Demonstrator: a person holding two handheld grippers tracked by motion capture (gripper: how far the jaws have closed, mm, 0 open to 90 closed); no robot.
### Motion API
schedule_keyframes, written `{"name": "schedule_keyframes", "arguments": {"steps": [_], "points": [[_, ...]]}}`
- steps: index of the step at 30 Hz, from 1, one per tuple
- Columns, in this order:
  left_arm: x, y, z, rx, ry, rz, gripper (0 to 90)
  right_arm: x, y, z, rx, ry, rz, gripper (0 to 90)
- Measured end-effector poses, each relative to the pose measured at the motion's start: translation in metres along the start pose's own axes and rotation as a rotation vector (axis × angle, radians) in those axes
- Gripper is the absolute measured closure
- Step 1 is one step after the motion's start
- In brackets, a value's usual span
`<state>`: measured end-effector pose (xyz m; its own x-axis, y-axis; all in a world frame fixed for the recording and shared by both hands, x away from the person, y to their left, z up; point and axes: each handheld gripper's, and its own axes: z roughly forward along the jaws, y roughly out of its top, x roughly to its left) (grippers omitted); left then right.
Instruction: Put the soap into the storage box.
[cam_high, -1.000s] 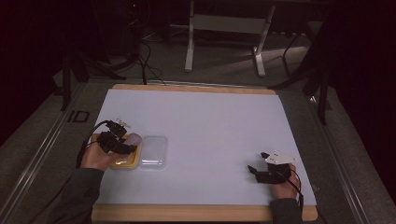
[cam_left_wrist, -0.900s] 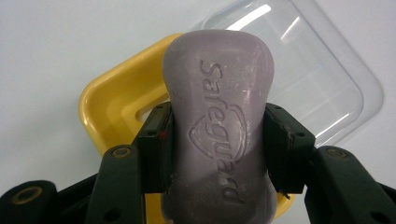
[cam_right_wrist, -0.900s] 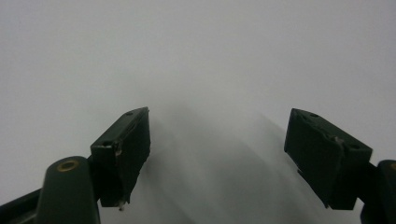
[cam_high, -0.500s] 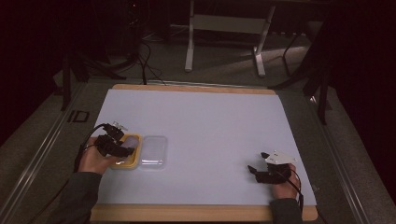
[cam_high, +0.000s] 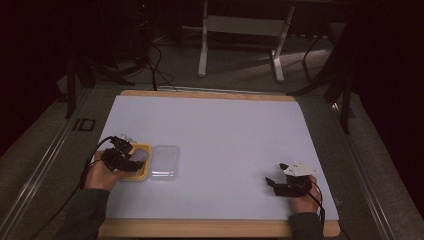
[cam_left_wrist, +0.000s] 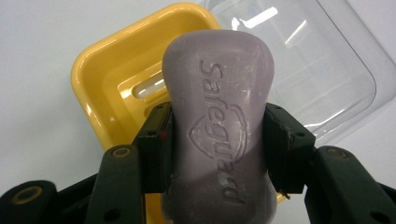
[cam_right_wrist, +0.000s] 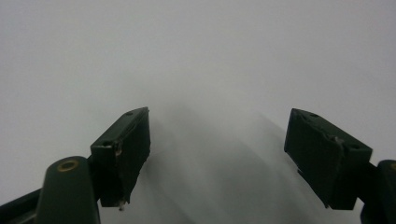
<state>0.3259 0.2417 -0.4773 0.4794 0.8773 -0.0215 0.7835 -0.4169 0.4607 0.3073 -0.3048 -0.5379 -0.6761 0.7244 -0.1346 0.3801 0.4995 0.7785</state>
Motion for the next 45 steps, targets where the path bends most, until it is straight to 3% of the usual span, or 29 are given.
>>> {"name": "schedule_keyframes", "arguments": {"steps": [22,33,45], "points": [[0.001,-0.001,0.005,-0.018,0.027,-0.085,49.4,0.000,0.000,0.000,0.001,0.000,-0.001,22.2],[-0.001,0.004,0.011,0.015,0.106,-0.099,49.4,0.000,0.000,0.000,0.002,0.000,-0.001,22.2],[0.001,0.002,0.020,0.023,0.105,-0.166,49.3,0.000,0.000,0.000,0.002,0.000,-0.002,22.2]]}}
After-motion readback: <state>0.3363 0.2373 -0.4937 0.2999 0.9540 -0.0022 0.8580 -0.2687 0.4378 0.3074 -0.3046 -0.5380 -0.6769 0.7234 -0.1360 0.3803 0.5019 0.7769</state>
